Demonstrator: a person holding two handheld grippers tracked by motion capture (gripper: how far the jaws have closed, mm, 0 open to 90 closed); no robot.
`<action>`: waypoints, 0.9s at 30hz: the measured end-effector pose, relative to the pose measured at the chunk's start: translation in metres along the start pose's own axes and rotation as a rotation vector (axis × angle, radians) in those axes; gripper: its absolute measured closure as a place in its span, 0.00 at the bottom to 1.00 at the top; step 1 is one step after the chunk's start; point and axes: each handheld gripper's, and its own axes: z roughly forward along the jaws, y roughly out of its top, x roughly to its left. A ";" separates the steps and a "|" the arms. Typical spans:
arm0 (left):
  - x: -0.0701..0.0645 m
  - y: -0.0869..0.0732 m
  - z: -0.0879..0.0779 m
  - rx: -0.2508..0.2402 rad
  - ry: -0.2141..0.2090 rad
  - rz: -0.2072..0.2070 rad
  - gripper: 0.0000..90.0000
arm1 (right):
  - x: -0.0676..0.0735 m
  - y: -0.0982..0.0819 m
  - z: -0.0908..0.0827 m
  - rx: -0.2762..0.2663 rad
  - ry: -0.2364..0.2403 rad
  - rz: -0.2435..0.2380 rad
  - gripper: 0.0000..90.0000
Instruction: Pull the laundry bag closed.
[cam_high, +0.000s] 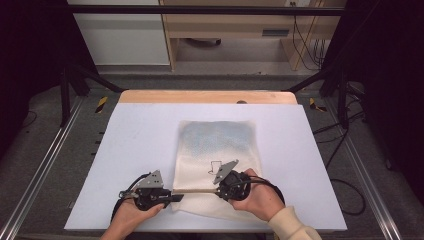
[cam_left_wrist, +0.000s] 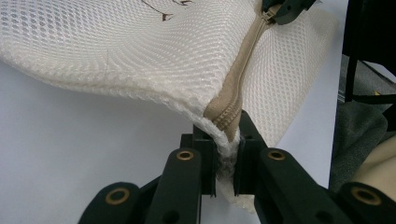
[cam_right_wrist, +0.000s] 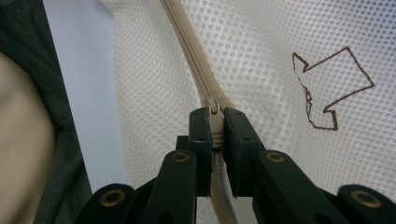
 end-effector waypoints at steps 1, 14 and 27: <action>0.000 0.000 0.000 -0.001 0.000 -0.001 0.91 | 0.000 -0.001 -0.001 -0.001 -0.001 0.003 0.91; 0.000 0.000 0.000 0.000 0.000 0.001 0.92 | -0.004 -0.014 -0.009 0.008 -0.017 0.019 0.91; -0.001 0.000 0.000 -0.003 0.000 0.000 0.92 | -0.008 -0.027 -0.018 0.003 -0.028 0.048 0.91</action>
